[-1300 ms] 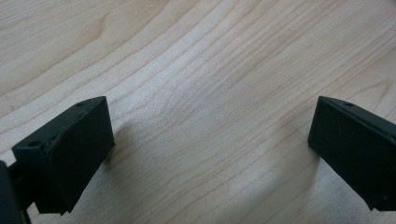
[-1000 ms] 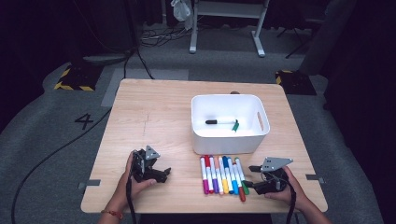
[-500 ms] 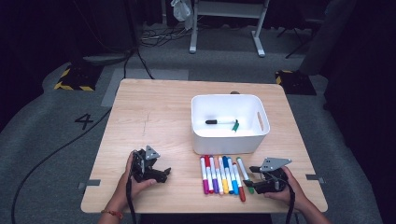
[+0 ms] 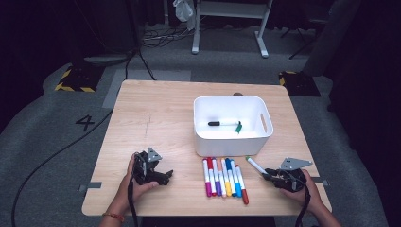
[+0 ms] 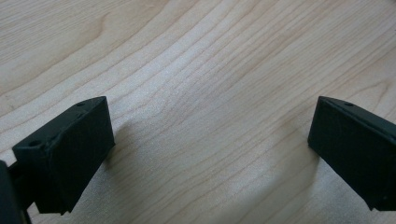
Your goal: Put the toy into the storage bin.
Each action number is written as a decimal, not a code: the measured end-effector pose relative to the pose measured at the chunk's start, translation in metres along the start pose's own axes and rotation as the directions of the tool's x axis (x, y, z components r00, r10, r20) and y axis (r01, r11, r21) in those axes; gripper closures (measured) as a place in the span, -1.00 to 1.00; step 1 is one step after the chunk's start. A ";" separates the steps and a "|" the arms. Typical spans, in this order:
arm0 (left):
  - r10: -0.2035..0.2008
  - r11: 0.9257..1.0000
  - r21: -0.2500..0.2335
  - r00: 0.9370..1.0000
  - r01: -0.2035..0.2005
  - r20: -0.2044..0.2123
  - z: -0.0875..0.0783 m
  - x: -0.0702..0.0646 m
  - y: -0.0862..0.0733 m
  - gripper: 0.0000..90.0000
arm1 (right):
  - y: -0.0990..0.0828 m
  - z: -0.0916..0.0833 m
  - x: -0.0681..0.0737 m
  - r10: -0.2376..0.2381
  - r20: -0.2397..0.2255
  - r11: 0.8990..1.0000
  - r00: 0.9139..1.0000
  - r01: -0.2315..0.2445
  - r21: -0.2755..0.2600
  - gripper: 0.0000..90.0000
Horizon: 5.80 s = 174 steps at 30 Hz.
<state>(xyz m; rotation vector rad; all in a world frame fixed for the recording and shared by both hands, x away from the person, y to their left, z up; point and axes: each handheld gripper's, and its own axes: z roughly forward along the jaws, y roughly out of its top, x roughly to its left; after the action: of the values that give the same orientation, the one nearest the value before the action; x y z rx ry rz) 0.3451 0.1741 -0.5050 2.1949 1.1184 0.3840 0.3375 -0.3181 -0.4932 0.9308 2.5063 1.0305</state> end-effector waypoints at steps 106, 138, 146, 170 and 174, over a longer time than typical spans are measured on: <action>0.001 1.000 0.000 1.000 -0.001 0.000 0.000 0.000 0.000 -0.99 | 0.180 -0.051 -0.024 -0.309 0.028 0.940 0.951 0.310 -0.144 -0.12; 0.001 1.000 0.000 1.000 -0.001 -0.001 0.000 0.000 0.000 -0.99 | 0.039 0.003 0.059 -0.201 -0.239 0.979 0.950 0.188 -0.078 -0.28; 0.001 1.000 0.000 1.000 -0.001 -0.001 0.000 0.000 0.000 -0.99 | 0.031 0.015 0.067 -0.202 -0.256 0.979 0.945 0.202 -0.029 -0.28; -0.001 1.000 0.000 1.000 0.001 -0.001 0.000 0.000 0.000 -0.99 | 0.008 0.009 0.014 -0.070 -0.066 0.998 0.995 0.069 -0.013 0.65; -0.001 1.000 0.000 1.000 0.001 -0.001 0.000 0.000 0.000 -0.99 | 0.008 0.008 0.010 -0.082 -0.070 0.997 0.994 0.082 -0.005 0.65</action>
<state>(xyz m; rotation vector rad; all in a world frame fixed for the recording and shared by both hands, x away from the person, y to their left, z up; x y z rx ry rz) 0.3450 0.1740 -0.5050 2.1946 1.1196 0.3849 0.3368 -0.3031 -0.4933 0.7965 2.5765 1.0579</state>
